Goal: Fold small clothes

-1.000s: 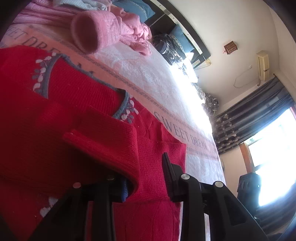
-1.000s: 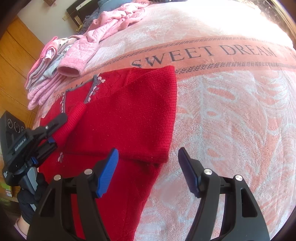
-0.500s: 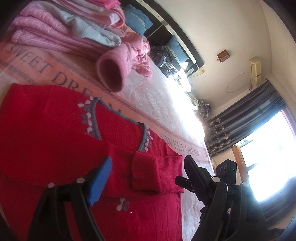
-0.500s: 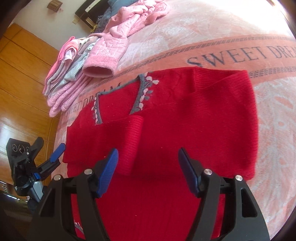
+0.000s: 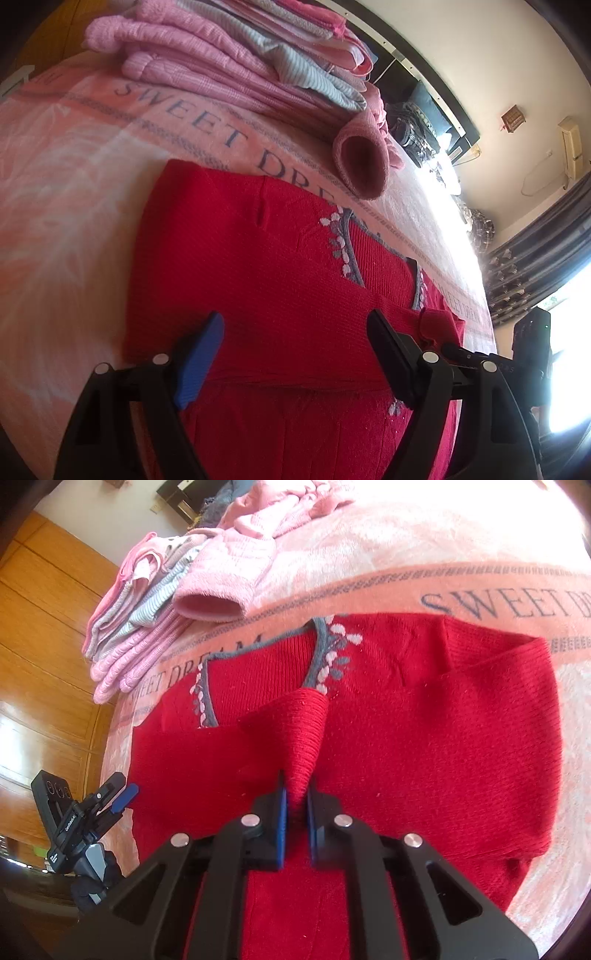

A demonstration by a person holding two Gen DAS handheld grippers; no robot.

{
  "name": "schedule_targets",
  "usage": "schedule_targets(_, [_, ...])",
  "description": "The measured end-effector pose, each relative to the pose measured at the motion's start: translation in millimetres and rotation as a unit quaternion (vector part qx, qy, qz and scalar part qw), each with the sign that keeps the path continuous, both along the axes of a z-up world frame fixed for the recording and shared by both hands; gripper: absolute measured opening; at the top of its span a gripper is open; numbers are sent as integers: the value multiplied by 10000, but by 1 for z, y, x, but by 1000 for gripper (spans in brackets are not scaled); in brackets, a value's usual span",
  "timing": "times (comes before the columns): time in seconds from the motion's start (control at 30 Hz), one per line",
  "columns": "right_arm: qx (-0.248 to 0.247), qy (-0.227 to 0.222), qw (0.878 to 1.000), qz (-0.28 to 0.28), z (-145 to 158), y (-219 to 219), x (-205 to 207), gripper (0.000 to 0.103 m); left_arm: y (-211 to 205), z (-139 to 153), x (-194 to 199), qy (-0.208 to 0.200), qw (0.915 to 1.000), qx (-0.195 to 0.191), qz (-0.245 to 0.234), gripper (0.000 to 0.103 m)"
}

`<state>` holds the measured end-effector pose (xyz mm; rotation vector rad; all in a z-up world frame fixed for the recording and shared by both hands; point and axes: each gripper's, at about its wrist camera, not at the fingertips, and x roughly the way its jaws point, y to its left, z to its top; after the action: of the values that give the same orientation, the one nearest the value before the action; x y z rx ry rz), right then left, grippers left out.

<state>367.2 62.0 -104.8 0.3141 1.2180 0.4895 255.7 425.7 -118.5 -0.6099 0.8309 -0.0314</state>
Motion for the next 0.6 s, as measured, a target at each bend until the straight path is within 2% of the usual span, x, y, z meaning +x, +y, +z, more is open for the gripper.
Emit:
schedule_targets(0.1, [-544,-38,9985,62,-3,-7,-2,12,-12,-2,6,181,9988,423,-158,80])
schedule_targets(0.17, [-1091,87,9940,24,-15,-10,-2,36,-22,-13,11,451,9965,633,-299,80])
schedule_targets(0.27, [-1178,-144,9929,-19,-7,-12,-6,36,-33,-17,10,448,9934,985,-393,80])
schedule_targets(0.33, [-1189,-480,9917,13,11,-9,-9,36,-37,-12,12,395,9930,1013,-458,80])
schedule_targets(0.4, [-1000,-648,9926,232,26,-1,-14,37,-39,-7,10,250,9942,948,-435,80])
schedule_targets(0.53, [-881,-442,9931,630,22,30,-17,38,-43,-6,12,254,9961,738,-405,80])
schedule_targets(0.6, [-1068,-254,9915,705,10,47,-16,38,-45,-9,13,317,9960,732,-413,80])
